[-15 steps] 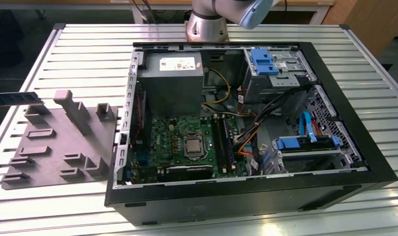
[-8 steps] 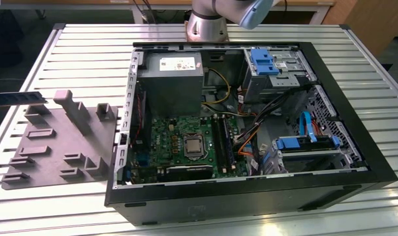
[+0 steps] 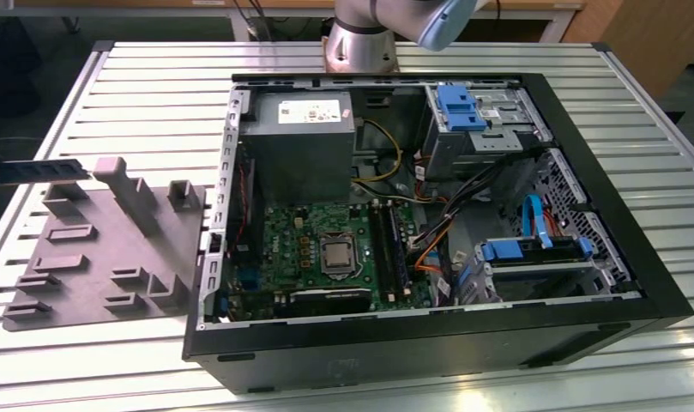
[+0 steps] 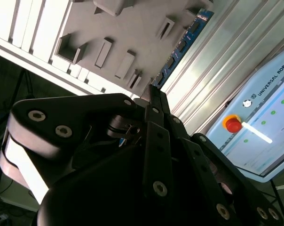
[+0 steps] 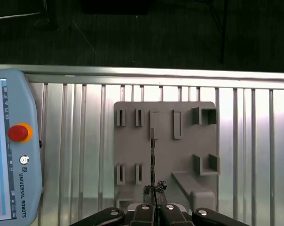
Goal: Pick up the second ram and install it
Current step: 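Pick up the second ram and move it above second insertion slot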
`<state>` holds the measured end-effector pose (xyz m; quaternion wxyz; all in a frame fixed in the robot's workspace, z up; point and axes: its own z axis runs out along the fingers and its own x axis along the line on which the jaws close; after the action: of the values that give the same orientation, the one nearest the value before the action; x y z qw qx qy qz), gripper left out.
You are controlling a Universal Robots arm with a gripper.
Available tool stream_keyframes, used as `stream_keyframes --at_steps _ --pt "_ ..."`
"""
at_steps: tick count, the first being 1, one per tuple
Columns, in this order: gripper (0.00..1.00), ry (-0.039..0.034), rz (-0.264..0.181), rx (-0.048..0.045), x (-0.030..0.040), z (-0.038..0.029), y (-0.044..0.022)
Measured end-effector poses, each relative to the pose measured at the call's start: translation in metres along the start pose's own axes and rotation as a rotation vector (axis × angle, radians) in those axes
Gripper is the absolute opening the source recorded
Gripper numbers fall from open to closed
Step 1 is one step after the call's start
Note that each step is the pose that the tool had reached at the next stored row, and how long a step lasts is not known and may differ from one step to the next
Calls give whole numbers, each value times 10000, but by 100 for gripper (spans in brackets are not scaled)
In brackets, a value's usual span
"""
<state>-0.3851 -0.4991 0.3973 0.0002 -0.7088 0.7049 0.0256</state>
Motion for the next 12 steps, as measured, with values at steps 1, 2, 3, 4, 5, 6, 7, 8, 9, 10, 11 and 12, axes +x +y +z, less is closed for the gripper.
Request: stream_keyframes --at_steps 1,2,3,4,5,6,7,8,9,10,11,12 --pt "11 0 0 0 0 0 -11" --pt "11 -1 0 1 0 0 -21" --pt "11 0 0 1 -1 -1 -32" --pt "11 0 0 1 -1 -1 -43" --pt "11 -1 0 1 -1 -1 -55" --pt "11 0 0 1 -1 -2 -66" --pt "11 0 0 0 -1 -3 -77" --pt "11 0 0 0 -1 -3 -89" --pt "11 0 0 1 -1 -3 -102" --pt "11 0 0 1 -2 -4 -114" --pt "11 0 0 1 -2 -4 -129" --pt "11 0 0 1 -2 -5 -155"
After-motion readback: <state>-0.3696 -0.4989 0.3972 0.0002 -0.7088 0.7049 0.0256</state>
